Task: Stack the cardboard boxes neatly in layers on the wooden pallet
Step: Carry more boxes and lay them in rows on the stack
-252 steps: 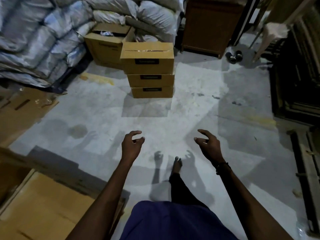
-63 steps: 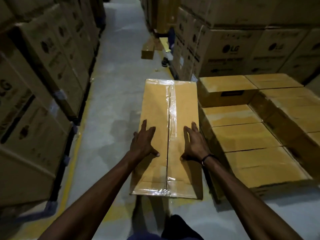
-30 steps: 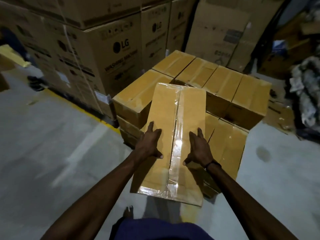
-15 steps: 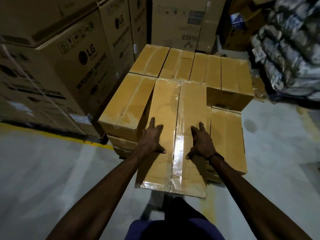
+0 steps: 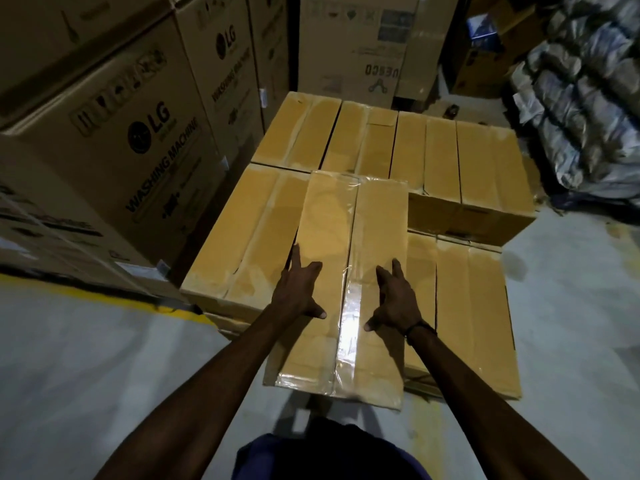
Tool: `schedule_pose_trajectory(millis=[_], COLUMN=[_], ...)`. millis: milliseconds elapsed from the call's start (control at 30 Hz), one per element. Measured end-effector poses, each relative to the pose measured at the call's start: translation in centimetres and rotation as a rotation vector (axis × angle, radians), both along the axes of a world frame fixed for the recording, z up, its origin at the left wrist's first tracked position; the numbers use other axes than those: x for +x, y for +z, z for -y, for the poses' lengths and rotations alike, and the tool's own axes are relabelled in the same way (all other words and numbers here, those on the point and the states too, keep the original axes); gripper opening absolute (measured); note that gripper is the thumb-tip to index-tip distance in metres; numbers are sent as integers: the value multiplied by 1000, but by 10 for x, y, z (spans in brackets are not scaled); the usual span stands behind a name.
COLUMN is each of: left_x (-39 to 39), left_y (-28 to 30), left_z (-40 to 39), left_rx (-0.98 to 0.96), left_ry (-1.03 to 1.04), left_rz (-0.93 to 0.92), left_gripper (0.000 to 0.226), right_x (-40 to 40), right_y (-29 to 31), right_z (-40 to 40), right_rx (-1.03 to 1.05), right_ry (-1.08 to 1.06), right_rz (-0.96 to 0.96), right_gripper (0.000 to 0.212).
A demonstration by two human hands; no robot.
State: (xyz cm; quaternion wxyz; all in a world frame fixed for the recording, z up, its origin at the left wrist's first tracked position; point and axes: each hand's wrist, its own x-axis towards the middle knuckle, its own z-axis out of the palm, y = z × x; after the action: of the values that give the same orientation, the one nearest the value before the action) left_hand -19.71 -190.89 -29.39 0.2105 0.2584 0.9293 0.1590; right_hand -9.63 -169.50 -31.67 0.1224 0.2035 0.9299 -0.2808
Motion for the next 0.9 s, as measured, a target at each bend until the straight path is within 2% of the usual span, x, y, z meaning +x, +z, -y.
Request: schedule_pose_trajectory(millis=[400, 633, 800, 900], left_x=[-108, -141, -165, -175], left_y=[-72, -90, -127, -143], left_z=[-20, -26, -23, -21], left_rx=[-74, -16, -30, -5], left_ry=[-59, -40, -29, -34], left_rz=[121, 216, 230, 226], left_gripper=[137, 127, 133, 128], right_x=[-90, -119, -129, -137], right_y=[-53, -94, -127, -143], right_z=[-15, -23, -29, -33], right_rx=[-59, -58, -59, -61], right_ry=[-58, -80, -84, -83], right_rz=[82, 108, 87, 68], right_gripper=[153, 152, 137, 132])
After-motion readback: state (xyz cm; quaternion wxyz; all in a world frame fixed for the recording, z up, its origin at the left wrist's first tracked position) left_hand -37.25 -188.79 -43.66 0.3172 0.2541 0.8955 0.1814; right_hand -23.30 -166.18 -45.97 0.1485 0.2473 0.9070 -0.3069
